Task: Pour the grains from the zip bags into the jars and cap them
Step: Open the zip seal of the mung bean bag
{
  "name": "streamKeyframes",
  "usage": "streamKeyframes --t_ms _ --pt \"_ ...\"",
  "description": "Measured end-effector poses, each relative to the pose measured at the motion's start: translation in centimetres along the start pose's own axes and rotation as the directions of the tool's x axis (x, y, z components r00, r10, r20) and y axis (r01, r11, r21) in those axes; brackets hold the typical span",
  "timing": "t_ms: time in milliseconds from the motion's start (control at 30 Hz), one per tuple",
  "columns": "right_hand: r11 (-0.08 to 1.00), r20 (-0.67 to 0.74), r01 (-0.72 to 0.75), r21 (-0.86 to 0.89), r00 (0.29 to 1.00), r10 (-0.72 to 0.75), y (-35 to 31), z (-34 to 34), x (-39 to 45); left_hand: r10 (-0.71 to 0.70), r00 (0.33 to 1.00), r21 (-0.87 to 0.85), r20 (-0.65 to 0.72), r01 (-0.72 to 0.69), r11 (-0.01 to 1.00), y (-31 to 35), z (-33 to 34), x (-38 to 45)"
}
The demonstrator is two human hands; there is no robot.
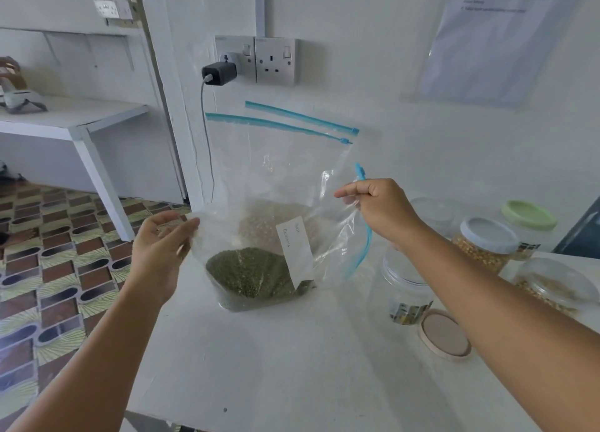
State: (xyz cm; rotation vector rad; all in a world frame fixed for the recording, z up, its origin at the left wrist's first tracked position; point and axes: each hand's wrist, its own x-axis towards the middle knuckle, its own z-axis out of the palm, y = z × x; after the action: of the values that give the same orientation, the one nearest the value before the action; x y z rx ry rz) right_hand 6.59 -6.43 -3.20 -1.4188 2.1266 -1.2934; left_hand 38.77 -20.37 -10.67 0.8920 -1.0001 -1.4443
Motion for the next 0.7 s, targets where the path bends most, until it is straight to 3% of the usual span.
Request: streamKeyframes --t_ms 100,267,367,500,567,700 --pt "1.0 0.021 0.003 0.004 1.0 -0.003 -0.2 0.2 -0.1 -0.055 0.997 0.052 0.047 0.053 0.997 0.0 -0.5 0.0" --pt "1.0 0.02 0.025 0.02 0.999 -0.025 -1.0 0.3 -0.2 0.141 0.984 0.225 -0.107 -0.114 0.968 0.4 -0.4 -0.1" --pt "0.999 0.033 0.036 0.009 0.999 -0.036 -0.9 0.4 -0.3 0.198 0.979 0.334 -0.047 -0.171 0.927 -0.3 -0.2 -0.3" --pt "0.998 0.05 0.055 0.007 0.997 -0.055 -0.9 0.8 -0.5 -0.004 0.993 0.364 0.115 -0.039 0.931 -0.8 -0.4 -0.4" --pt "0.998 0.051 0.065 -0.001 0.997 -0.065 -1.1 1.1 -0.6 0.003 0.997 0.32 0.076 -0.027 0.947 -0.7 -0.5 -0.4" --pt "0.999 0.008 0.043 -0.003 0.999 -0.043 -0.9 0.7 -0.4 0.195 0.978 0.297 -0.079 -0.164 0.941 -0.5 0.7 -0.5"
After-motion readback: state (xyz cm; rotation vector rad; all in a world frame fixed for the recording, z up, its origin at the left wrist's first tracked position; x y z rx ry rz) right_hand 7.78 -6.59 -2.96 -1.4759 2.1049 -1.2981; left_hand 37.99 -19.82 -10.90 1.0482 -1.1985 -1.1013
